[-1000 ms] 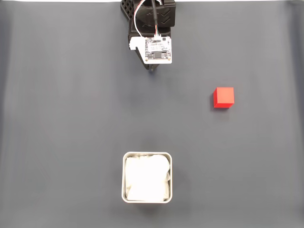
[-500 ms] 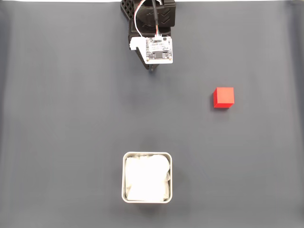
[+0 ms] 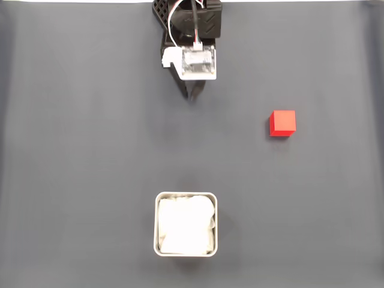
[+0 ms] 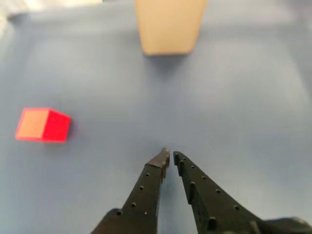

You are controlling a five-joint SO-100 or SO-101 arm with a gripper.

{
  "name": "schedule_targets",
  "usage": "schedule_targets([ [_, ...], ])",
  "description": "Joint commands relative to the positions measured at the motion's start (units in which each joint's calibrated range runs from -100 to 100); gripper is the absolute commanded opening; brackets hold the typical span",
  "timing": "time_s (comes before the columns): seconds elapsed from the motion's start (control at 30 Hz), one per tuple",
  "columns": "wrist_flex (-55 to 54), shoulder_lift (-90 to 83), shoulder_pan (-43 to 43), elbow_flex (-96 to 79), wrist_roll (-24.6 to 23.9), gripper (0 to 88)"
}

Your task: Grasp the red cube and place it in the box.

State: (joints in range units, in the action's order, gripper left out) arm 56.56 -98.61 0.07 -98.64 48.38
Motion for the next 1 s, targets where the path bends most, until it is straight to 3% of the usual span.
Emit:
schedule_targets([
  [0.0,-10.99,5.28,0.28,8.22,0.29,0.0],
  [0.33,-7.46,25.21,0.28,47.0,0.78,0.0],
  [0.53,0.98,34.83,0.28,63.06,1.42,0.0],
  [0.97,13.19,44.02,0.49,68.63,3.03,0.1],
])
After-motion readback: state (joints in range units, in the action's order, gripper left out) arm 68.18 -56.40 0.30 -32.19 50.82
